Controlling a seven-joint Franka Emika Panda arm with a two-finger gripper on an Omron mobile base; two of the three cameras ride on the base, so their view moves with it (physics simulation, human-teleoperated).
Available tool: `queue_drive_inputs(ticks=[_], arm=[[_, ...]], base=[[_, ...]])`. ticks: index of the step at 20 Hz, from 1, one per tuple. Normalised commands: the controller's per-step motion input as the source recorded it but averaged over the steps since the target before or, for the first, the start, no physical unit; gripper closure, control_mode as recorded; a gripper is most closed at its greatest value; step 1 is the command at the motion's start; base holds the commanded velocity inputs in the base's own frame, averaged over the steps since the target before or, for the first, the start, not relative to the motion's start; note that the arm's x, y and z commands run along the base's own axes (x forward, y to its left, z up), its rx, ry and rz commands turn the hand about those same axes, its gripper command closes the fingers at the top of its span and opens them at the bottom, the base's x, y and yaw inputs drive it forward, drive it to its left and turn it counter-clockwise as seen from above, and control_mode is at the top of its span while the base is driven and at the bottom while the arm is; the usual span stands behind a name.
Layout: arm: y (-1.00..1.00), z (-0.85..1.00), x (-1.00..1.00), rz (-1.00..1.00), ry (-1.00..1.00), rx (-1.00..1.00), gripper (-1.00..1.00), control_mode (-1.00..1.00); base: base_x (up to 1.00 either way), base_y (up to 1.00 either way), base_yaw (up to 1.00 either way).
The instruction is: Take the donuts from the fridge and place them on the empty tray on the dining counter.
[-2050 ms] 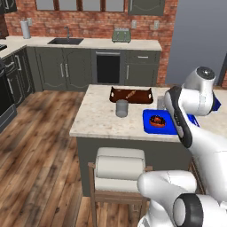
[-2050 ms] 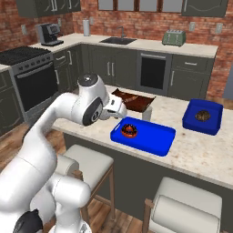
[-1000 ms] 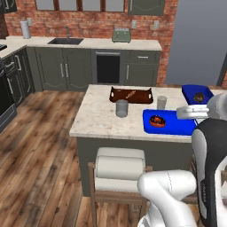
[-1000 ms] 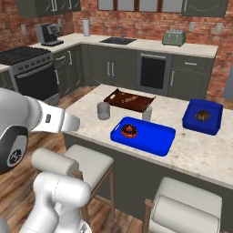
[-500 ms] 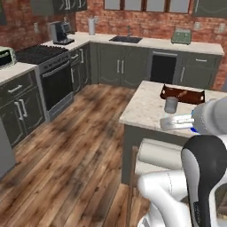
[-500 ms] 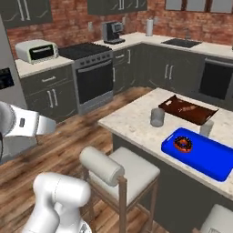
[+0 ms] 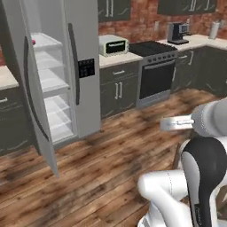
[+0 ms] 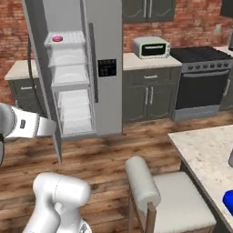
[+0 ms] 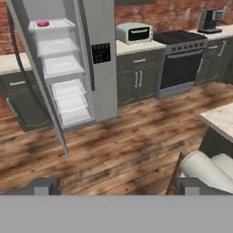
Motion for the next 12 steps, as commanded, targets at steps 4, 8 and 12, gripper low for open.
queue_drive_inputs(ticks=[4, 8, 12], arm=[[0.00, 0.00, 0.00, 0.00, 0.00, 0.00, -1.00, 1.00], [0.00, 0.00, 0.00, 0.00, 0.00, 0.00, -1.00, 1.00], [0.00, 0.00, 0.00, 0.00, 0.00, 0.00, -1.00, 1.00]], base=[[0.71, 0.01, 0.84], [1.00, 0.00, 0.40], [1.00, -0.14, 0.30]])
